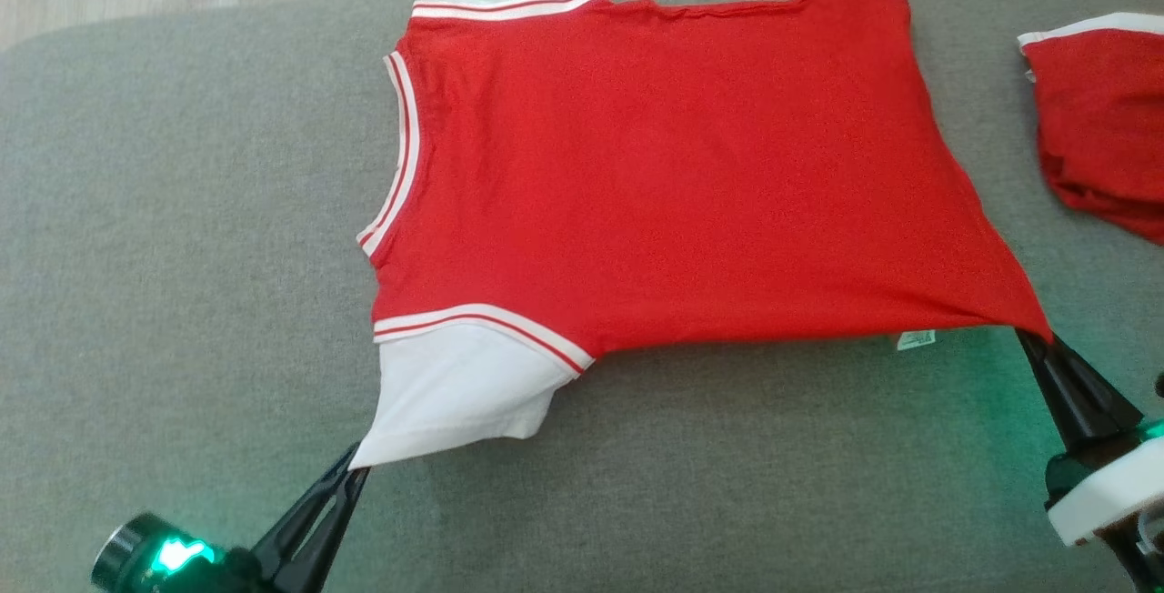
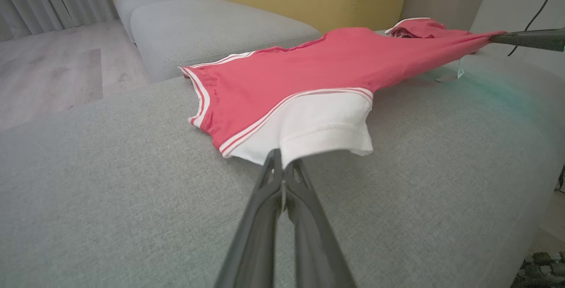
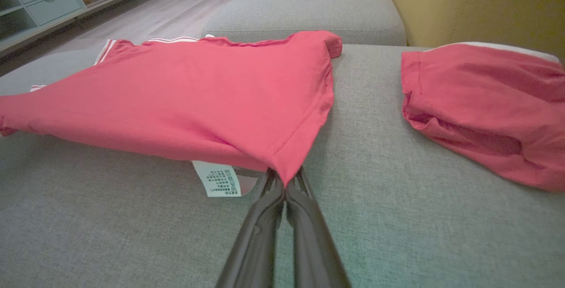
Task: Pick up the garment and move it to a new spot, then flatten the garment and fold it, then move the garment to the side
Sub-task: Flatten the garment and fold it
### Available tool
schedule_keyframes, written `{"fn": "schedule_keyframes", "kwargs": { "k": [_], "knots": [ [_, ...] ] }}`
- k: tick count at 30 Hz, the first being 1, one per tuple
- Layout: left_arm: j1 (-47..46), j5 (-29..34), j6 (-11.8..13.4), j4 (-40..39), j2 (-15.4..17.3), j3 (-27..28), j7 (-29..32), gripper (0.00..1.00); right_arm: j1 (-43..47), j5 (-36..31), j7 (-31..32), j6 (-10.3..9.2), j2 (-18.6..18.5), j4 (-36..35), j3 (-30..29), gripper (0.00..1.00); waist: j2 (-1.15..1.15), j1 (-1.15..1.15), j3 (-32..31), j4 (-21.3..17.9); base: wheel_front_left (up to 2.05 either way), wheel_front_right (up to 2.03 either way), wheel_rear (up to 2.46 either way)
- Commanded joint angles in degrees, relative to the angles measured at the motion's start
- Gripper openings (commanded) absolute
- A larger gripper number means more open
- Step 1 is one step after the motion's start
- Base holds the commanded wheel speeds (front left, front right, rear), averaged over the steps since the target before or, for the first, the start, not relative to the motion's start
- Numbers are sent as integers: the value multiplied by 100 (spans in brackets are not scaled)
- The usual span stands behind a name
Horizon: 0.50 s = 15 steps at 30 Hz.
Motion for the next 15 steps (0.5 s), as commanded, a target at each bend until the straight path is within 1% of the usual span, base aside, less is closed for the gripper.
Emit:
{"fn": "schedule_keyframes", "kwargs": {
  "k": [1, 7, 11, 15],
  "knots": [
    [-333, 82, -59, -120, 189, 247, -13, 0, 43, 97, -37, 39, -260, -137, -35, 0, 0, 1, 51, 33, 0, 0, 0],
    [-1050, 274, -155, -167, 132, 214, -13, 0, -119, 412, 16, 39, -301, -211, -10, 0, 0, 1, 277, 94, 0, 0, 0],
    [-1883, 349, -241, -125, 170, 150, 41, 0, -517, 672, 138, 39, -365, -281, 47, 0, 0, 1, 505, 88, 0, 0, 0],
    [-2867, 308, -302, 48, 268, 98, 113, 0, -1102, 846, 295, 39, -422, -255, 171, 0, 0, 1, 787, 33, 0, 0, 0]
  ]
}}
